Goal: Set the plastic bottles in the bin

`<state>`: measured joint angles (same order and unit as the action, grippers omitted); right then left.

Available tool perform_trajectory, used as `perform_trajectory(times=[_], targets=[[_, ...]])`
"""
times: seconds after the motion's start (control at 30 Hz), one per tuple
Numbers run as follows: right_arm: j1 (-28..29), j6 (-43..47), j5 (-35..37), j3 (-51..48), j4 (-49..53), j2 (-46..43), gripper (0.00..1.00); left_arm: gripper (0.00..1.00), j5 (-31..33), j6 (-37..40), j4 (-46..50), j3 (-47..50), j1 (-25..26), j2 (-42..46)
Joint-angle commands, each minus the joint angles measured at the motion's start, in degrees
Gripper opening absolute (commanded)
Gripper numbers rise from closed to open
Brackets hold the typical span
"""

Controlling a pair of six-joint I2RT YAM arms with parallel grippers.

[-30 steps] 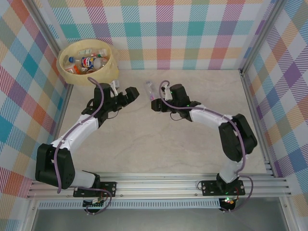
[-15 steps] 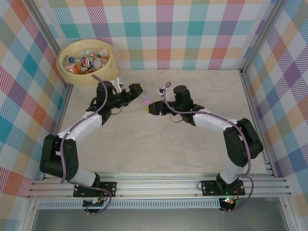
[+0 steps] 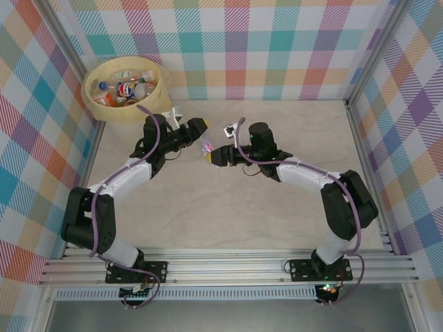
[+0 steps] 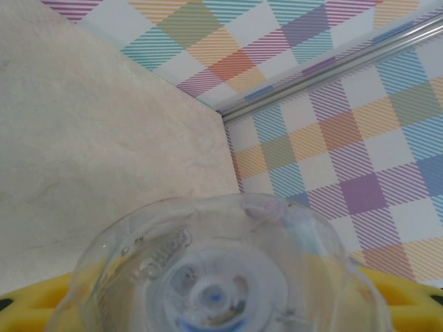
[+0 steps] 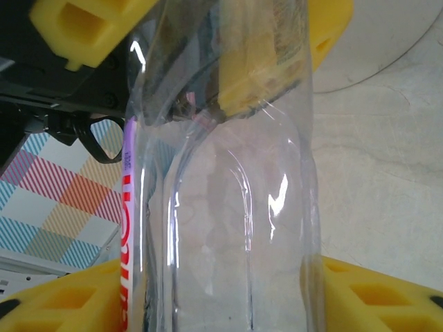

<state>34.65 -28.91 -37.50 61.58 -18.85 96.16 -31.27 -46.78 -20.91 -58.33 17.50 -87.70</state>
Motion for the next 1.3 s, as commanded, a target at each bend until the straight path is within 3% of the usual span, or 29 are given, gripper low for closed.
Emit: perform_trajectory(times=[0.0,0.1,0.23,0.3,0.43,0.6,0.93,1.27], targets=[[0.30,3.88,-1.85,0.11,-1.50,-3.08,0.73,0.60,-0.01,-1.04,-0.74,-1.27,-0.02,0.69],[-0.51,7.03,-0.26,-0.27,1.07,-6.08,0.89,0.60,3.24,0.21,4.84,-3.86,-0.83,2.75],[-1.78,12.20,4.40,-1.41,5.39,-12.29,1.00,0.59,6.83,2.85,11.25,-9.48,-2.07,5.54],[-1.88,14.41,9.18,-2.61,6.20,-15.58,1.00,0.59,11.51,4.94,16.76,-13.80,-2.89,6.83],[-1.96,15.98,21.06,-4.44,7.44,-19.40,1.00,0.57,27.61,8.42,31.11,-27.40,-5.22,6.37],[-1.96,14.41,27.03,-6.61,6.65,-19.88,1.00,0.58,37.32,7.06,30.01,-33.13,-9.59,4.30],[-1.96,12.91,28.20,-7.62,5.14,-17.09,1.00,0.60,41.72,2.66,30.05,-40.37,-20.39,-0.08],[-1.96,11.50,26.98,-8.01,4.64,-16.07,1.00,0.62,45.26,2.18,30.31,-39.47,-25.72,-3.87]])
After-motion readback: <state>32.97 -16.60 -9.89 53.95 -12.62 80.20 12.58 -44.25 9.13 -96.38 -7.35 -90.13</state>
